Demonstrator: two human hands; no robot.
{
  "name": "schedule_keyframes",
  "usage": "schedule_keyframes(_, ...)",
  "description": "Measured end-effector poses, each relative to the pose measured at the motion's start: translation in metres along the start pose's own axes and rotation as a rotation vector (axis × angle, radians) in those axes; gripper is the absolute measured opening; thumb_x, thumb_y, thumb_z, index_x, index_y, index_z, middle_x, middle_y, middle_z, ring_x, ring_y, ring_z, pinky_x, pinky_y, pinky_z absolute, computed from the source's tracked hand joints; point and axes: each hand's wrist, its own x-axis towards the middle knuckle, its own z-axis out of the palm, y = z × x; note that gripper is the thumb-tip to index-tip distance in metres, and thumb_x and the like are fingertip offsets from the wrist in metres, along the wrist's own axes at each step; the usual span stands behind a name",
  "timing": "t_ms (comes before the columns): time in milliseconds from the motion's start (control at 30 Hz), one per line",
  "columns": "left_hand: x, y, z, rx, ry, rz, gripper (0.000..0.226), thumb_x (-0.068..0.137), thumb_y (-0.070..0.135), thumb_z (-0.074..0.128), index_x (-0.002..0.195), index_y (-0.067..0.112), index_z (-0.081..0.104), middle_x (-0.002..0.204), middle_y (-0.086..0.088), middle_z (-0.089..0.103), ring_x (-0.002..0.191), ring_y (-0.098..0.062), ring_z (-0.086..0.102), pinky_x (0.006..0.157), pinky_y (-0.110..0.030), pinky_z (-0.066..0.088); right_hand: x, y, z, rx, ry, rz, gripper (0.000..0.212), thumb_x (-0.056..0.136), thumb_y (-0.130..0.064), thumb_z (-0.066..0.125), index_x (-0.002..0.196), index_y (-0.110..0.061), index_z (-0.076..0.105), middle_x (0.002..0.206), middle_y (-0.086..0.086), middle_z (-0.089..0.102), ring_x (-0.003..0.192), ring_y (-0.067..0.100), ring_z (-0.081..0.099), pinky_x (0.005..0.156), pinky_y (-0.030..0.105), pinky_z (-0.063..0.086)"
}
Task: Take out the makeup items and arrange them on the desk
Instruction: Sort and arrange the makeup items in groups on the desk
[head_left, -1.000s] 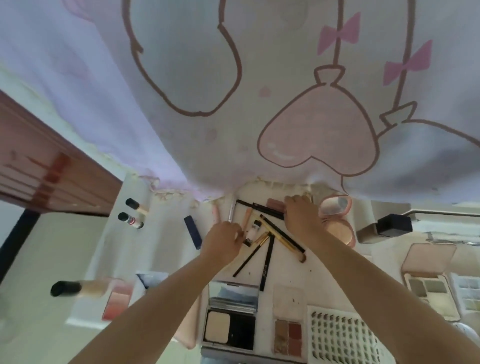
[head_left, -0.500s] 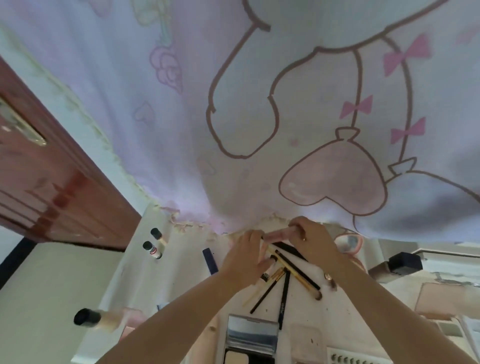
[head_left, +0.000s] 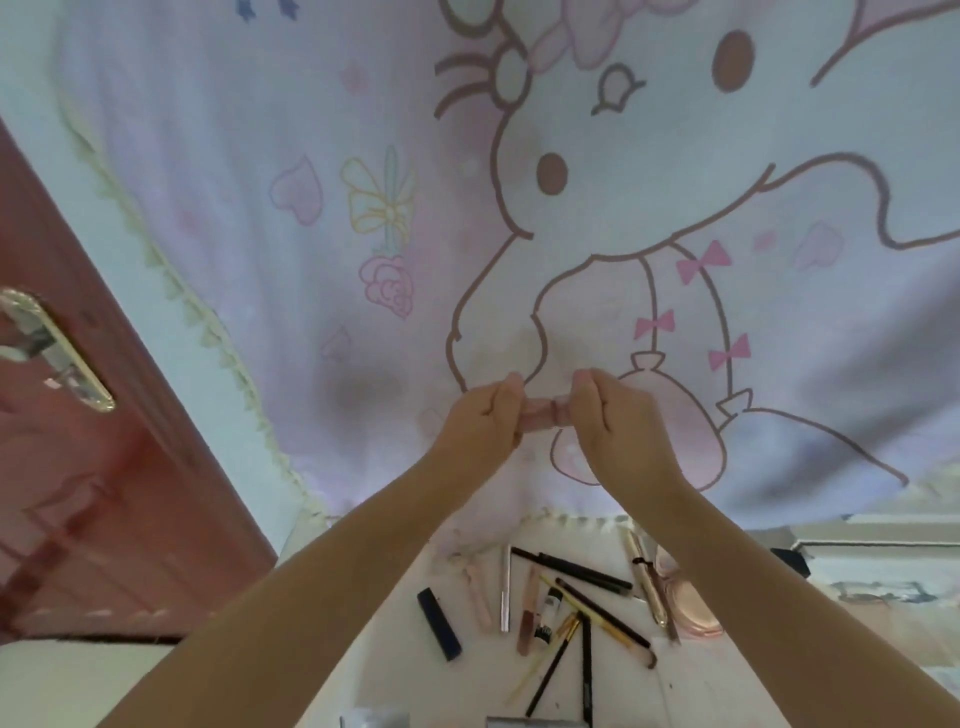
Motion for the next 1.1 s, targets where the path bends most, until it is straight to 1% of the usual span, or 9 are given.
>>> schedule_keyframes(133,-0.001,0.006,-0.013,-0.252,-0.293,-0.392,0.048,0.097,0.033,0.025,0.056,0.015,0.039,0.034,0.009,0.026,0.028,-0.005,0.021,0.029,-0.011,0.016,0.006,-0.008,-0.007,-0.252,-0.009,-0.358,0.037,0.084,-0.022,0.032,0.060,-0.002,0.051,0.041,0.004,0.046,0.033,0.019,0.041,0.038,0.017,0.023)
schedule_keyframes(200,0.000,0.003,-0.019,-0.254,-0.298,-0.406,0.048,0.097,0.039,0.026,0.061,0.013,0.042,0.036,0.009,0.027,0.029,-0.005,0.021,0.030,-0.011,0.016,0.009,-0.004,-0.005,-0.146,-0.142,-0.269,0.037,0.086,-0.028,0.035,0.071,-0.001,0.054,0.051,-0.002,0.048,0.042,0.009,0.043,0.043,0.012,0.029)
schedule_keyframes(333,0.004,-0.004,-0.026,0.075,-0.203,-0.194,0.039,0.095,0.040,0.034,0.066,0.017,0.045,0.048,0.005,0.039,0.039,-0.007,0.033,0.040,-0.016,0.029,0.013,0.008,0.000,0.179,-0.396,0.232,0.028,0.095,-0.027,0.040,0.071,-0.018,0.052,0.053,-0.004,0.052,0.036,0.003,0.044,0.044,0.014,0.038)
schedule_keyframes(400,0.004,-0.010,-0.028,0.276,-0.240,-0.073,0.029,0.094,0.037,0.040,0.071,0.021,0.045,0.056,0.004,0.046,0.047,-0.008,0.042,0.043,-0.014,0.036,0.012,0.009,0.000,0.292,-0.401,0.318,0.032,0.094,-0.027,0.041,0.064,-0.022,0.051,0.051,-0.002,0.053,0.036,0.008,0.044,0.044,0.020,0.039)
schedule_keyframes(567,0.003,-0.015,-0.035,0.437,-0.323,0.133,0.014,0.090,0.039,0.045,0.081,0.029,0.047,0.067,0.008,0.055,0.047,0.004,0.051,0.049,-0.007,0.043,0.008,0.012,-0.007,0.386,-0.426,0.186,0.015,0.086,-0.012,0.056,0.078,-0.025,0.058,0.069,-0.003,0.059,0.057,0.006,0.056,0.061,0.019,0.049)
schedule_keyframes(767,0.004,-0.014,-0.047,0.005,-0.522,-0.119,0.030,0.095,0.031,0.034,0.101,0.010,0.055,0.057,0.005,0.063,0.048,-0.008,0.057,0.050,-0.016,0.047,0.006,0.011,-0.017,0.437,-0.397,-0.023,0.037,0.079,0.010,0.057,0.090,-0.025,0.061,0.091,-0.001,0.061,0.084,0.011,0.061,0.073,0.017,0.049)
schedule_keyframes(867,0.003,-0.008,-0.047,-0.014,-0.502,-0.113,0.028,0.096,0.029,0.031,0.087,0.015,0.054,0.062,0.003,0.063,0.051,-0.007,0.057,0.052,-0.016,0.048,0.008,0.005,-0.016,0.496,-0.412,0.166,0.027,0.086,-0.003,0.055,0.091,-0.029,0.058,0.085,-0.005,0.064,0.070,0.008,0.063,0.062,0.018,0.051)
schedule_keyframes(967,0.006,-0.005,-0.041,0.273,-0.390,0.058,0.025,0.097,0.026,0.034,0.079,0.023,0.052,0.070,0.004,0.051,0.061,-0.006,0.050,0.057,-0.012,0.044,0.014,0.000,-0.013,0.270,-0.457,0.291,0.026,0.092,-0.030,0.043,0.070,-0.027,0.055,0.048,-0.008,0.060,0.041,0.008,0.051,0.045,0.016,0.042)
schedule_keyframes(1100,0.008,-0.007,-0.047,0.435,-0.332,0.197,0.031,0.094,0.030,0.039,0.093,0.008,0.061,0.061,0.006,0.045,0.046,0.003,0.045,0.047,-0.004,0.036,0.016,0.002,-0.013,0.331,-0.452,0.217,0.021,0.089,-0.016,0.053,0.072,-0.026,0.059,0.054,-0.010,0.058,0.046,0.004,0.052,0.050,0.015,0.044)
